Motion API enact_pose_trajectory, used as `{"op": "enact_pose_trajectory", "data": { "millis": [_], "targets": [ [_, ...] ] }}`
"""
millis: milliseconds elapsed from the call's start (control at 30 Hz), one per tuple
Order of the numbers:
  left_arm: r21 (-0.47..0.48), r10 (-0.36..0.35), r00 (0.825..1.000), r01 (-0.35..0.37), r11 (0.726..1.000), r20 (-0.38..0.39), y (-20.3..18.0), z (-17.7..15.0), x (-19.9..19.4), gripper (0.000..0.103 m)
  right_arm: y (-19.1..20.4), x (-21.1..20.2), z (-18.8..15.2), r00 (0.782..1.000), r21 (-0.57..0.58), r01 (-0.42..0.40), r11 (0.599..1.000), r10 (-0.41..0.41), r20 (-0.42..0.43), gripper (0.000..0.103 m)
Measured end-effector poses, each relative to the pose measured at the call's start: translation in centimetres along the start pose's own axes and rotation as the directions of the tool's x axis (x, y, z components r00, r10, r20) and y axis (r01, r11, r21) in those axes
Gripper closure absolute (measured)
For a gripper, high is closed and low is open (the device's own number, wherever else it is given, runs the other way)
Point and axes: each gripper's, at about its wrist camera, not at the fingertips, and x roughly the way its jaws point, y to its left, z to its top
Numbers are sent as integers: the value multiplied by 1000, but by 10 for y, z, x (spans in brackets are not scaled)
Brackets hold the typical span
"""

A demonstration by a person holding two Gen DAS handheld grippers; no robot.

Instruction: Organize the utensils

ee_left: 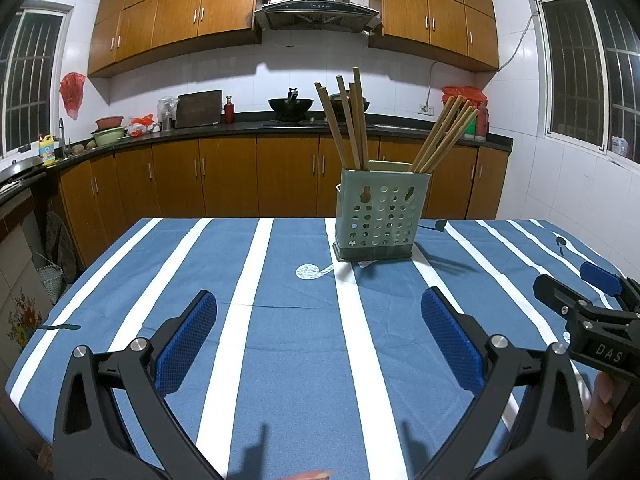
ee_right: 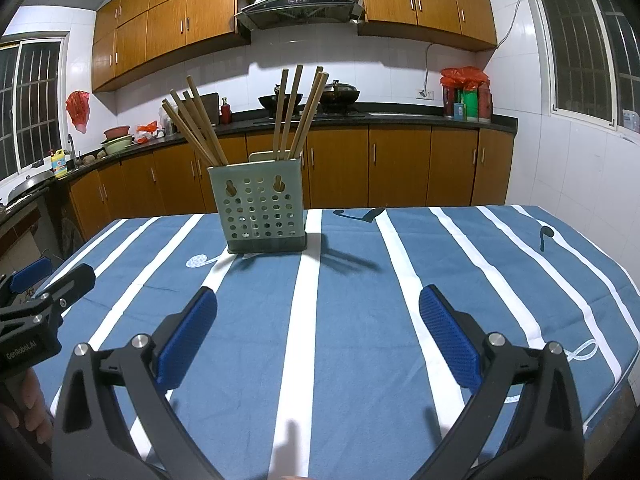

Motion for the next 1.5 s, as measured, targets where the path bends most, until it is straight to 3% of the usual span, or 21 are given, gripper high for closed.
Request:
{"op": "enact_pose_trajectory", "data": {
  "millis": [1500],
  "targets": [
    [-2,9,1000,-9,1000,-2,-2,-6,1,2,4,-1,-3,1000,6,-1,1000,1,-6,4]
  ]
}}
